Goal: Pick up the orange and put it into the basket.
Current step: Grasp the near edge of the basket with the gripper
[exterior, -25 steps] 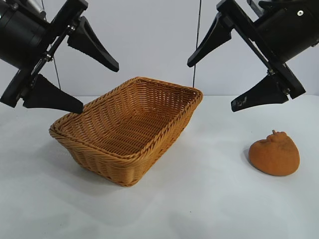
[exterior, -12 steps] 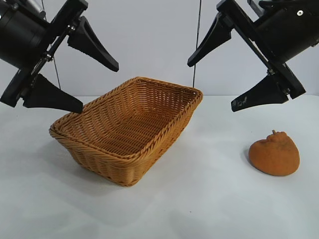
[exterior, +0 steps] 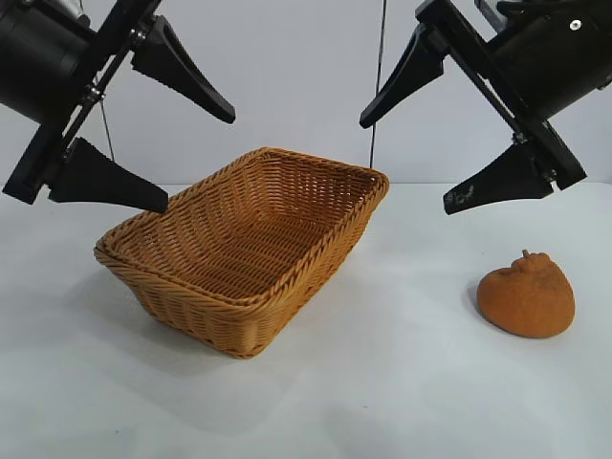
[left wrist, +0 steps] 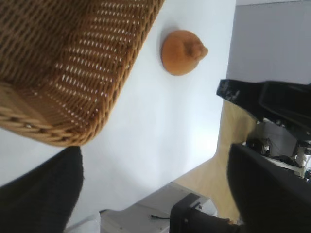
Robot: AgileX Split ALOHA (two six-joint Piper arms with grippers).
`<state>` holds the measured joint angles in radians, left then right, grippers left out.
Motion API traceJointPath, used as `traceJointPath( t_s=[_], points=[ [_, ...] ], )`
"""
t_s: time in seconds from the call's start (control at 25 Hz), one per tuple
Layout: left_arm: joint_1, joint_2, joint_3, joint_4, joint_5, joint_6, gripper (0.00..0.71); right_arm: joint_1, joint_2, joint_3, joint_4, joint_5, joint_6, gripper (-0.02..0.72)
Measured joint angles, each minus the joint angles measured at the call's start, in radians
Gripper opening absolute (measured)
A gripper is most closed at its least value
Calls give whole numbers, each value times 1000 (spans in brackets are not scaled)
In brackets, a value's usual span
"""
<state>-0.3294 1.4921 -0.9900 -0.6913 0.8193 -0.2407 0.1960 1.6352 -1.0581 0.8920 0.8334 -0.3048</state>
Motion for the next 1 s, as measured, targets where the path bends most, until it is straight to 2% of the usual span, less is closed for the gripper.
traceJointPath(
  t_s=[0.12,0.24,0.32,0.48,0.64,0.8,1.0],
  points=[
    [-104,-10,0,193,-9,-232,580,0,0,0,0,0,0,683],
    [-198,-10,0,359,-70,-459,580,0,0,0,0,1,0,683],
    [-234,-9,0,448,-134,-611,580,0,0,0,0,1,0,683],
    [-241,29,-1,562,-209,-836,580,0,0,0,0,1,0,683],
    [-241,117,-1,581,-254,-971,580,0,0,0,0,1,0,683],
    [-241,207,-1,587,-328,-1077,580,0,0,0,0,1,0,683],
    [-241,308,-1,590,-436,-1118,580,0,0,0,0,3,0,683]
  ],
)
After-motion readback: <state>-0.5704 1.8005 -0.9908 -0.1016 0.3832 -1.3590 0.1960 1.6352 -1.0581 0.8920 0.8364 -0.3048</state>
